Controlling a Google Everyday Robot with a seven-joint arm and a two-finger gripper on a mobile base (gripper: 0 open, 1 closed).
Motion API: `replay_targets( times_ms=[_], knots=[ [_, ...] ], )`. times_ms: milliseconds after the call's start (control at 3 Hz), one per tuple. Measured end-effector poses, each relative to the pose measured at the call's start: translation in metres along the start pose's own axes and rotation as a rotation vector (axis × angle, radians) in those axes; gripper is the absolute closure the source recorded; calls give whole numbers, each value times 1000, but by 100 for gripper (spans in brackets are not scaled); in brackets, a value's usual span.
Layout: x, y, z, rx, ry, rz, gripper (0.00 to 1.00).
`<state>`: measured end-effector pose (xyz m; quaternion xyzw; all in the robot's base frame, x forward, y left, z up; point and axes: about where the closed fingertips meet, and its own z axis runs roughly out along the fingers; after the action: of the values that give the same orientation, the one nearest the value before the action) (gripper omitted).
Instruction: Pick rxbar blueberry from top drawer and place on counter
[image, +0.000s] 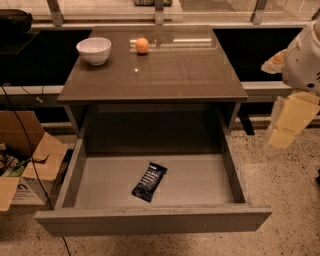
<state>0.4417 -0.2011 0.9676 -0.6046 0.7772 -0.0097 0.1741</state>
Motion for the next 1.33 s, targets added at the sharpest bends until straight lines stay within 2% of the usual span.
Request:
replay_targets(
  times_ms=[333, 1000, 1333],
  knots=[
    [-28, 11, 26, -48, -95, -16, 0],
    [-83, 40, 92, -144, -268, -7, 0],
    [-97, 47, 135, -217, -329, -1, 0]
  ],
)
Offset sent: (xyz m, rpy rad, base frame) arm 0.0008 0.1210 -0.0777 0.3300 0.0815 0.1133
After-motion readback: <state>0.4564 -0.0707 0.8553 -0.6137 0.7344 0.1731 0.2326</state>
